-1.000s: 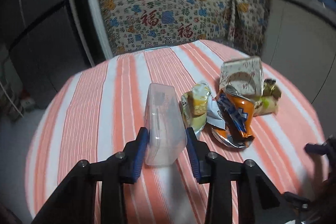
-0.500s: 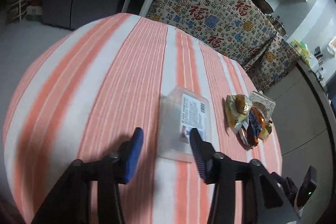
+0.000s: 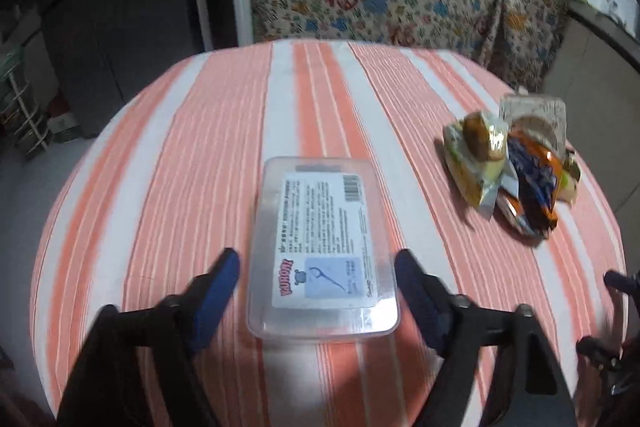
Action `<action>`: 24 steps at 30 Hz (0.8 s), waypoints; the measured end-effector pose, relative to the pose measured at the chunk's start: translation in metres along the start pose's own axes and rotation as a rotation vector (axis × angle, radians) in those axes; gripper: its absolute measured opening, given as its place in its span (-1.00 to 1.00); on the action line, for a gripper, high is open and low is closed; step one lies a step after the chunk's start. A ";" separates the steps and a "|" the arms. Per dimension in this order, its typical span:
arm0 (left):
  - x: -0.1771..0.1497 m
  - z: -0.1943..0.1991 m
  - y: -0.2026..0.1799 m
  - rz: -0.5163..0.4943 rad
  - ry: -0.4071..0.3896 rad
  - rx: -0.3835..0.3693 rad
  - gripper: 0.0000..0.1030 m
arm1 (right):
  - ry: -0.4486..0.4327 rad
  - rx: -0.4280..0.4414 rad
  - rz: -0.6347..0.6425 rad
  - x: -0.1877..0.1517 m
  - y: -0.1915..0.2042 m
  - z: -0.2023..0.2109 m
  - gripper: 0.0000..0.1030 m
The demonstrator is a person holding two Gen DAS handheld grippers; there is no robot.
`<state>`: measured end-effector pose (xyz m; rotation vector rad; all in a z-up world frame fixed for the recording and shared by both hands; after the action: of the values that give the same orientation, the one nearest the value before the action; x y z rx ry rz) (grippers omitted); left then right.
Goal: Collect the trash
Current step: 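Hold the clear box in the left tool while the right tool reaches for the crushed orange can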
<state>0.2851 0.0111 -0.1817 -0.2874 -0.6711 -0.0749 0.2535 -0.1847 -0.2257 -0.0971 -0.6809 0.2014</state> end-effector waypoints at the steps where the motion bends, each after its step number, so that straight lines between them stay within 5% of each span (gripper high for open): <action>1: -0.003 0.003 0.000 0.026 -0.007 -0.015 0.22 | 0.000 0.000 0.000 0.000 0.000 0.000 0.99; 6: -0.024 0.019 -0.018 0.021 0.011 -0.066 0.22 | 0.000 0.000 0.001 0.000 0.000 0.000 0.99; 15: -0.038 0.008 -0.031 -0.059 0.055 0.026 0.61 | 0.000 0.005 0.001 0.000 -0.002 0.000 0.99; 24: -0.041 0.009 -0.030 -0.057 0.052 0.023 0.66 | 0.021 0.013 -0.010 0.012 0.003 -0.005 0.99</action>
<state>0.2428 -0.0156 -0.1931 -0.2435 -0.6279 -0.1284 0.2650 -0.1797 -0.2228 -0.0837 -0.6588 0.1950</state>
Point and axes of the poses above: each gripper's, at about its wrist camera, not at the fingertips, and z roughly against the way its jaws point, y to its left, x to its top, the point moved 6 cm from there along -z, roughly the way its jaws point, and after that the axes turned 14 degrees about -x, right-handed, at the moved point
